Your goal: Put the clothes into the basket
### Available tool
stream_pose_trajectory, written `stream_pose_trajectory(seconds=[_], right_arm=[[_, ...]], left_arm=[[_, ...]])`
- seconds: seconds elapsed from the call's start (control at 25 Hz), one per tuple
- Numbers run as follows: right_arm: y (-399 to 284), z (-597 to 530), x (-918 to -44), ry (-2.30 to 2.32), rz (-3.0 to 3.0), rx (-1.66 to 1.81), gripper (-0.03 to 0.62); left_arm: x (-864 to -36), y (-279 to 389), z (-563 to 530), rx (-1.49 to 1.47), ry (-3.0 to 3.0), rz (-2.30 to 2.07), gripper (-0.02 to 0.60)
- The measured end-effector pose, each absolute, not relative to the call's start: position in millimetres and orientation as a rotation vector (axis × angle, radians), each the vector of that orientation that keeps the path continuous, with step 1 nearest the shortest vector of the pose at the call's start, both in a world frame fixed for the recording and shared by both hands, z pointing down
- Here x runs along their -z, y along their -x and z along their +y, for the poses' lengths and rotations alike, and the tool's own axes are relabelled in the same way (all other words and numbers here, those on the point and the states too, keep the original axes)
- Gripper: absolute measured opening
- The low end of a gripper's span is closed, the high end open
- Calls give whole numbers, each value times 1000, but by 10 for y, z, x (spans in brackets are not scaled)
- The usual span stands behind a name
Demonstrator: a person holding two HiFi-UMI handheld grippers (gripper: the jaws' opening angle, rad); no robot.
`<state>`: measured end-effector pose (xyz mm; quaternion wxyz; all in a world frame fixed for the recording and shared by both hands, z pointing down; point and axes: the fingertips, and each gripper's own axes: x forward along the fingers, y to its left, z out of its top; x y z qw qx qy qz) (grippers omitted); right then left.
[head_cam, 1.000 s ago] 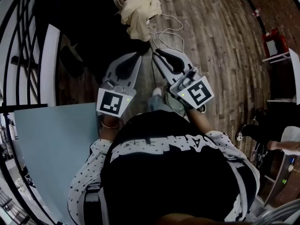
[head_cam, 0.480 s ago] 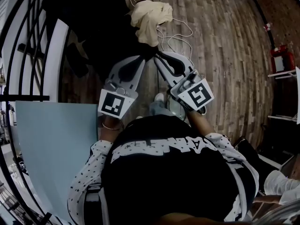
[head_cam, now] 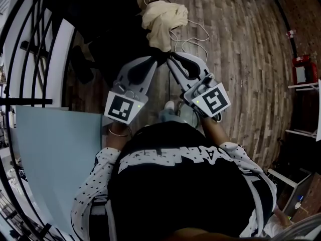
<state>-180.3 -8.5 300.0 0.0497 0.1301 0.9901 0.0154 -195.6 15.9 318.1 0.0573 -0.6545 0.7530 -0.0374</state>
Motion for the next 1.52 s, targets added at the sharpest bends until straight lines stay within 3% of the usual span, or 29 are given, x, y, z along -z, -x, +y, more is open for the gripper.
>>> stream_pose_trajectory(seconds=[0.96,1.12,1.52], right_arm=[[1880,-867,-2909,-350,2973,-36,41],[1920,-1003,-2844,-343,2962,-12,81],[1922,-1348,-2851,-326,2971,20,98]], left_arm=[[-3054,2018,-582,71,2020,2222,20],[-3066,2053,-697,80,2013,2230,20],[-3117,2130,-931,91,1979,2276,20]])
